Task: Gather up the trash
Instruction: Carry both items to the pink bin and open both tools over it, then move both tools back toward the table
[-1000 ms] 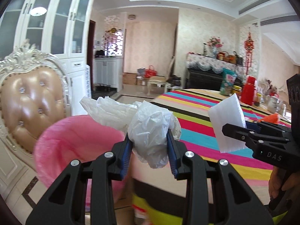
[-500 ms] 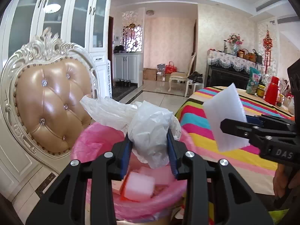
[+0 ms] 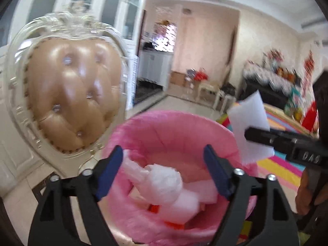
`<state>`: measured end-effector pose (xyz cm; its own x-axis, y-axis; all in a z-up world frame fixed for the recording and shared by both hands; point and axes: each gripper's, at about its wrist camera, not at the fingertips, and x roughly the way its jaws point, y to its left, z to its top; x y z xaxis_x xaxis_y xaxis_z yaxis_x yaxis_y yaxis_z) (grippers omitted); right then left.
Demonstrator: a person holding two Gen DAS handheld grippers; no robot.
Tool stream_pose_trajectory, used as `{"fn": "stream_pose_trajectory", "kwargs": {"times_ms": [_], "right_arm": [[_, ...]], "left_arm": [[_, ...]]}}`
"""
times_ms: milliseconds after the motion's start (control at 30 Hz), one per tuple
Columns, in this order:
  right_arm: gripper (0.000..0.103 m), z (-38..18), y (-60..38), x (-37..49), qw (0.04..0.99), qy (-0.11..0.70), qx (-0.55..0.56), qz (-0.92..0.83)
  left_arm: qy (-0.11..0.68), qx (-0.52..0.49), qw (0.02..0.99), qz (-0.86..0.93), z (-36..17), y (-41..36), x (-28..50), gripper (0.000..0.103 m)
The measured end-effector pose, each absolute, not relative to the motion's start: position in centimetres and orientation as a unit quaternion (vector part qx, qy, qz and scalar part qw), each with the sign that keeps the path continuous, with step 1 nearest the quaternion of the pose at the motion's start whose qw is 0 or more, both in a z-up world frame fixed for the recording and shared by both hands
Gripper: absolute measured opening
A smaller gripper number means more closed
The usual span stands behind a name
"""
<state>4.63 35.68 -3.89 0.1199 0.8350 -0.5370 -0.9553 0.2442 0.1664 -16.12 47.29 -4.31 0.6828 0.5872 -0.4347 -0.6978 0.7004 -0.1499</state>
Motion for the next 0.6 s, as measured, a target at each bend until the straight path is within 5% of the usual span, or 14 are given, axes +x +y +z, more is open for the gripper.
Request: {"fn": "stream_pose_trajectory", "kwargs": {"times_ms": [33,100,200,600], "right_arm": [[0.048,-4.0,35.9,4.5,0.738,0.274,-0.111,0.606],[0.069,-4.2,36.1,4.3,0.734,0.275,-0.11,0.611],[0.07,-3.8,35.7,4.0,0.735,0.27,-0.107,0.613],[0.071,-1.4,24.5,6.0,0.791,0.236,-0.113,0.553]], "left_arm": [[0.172,-0.156,0.9,0.368,-4.2,47.5,-17.0,0.085],[0.165,-0.159,0.893,0.386,-4.0,47.8,-18.3,0.09],[0.153,-0.157,0.877,0.429,-3.7,47.9,-20.4,0.098],[0.149,-0.144,0.915,0.347,-1.2,40.1,-17.4,0.098]]}}
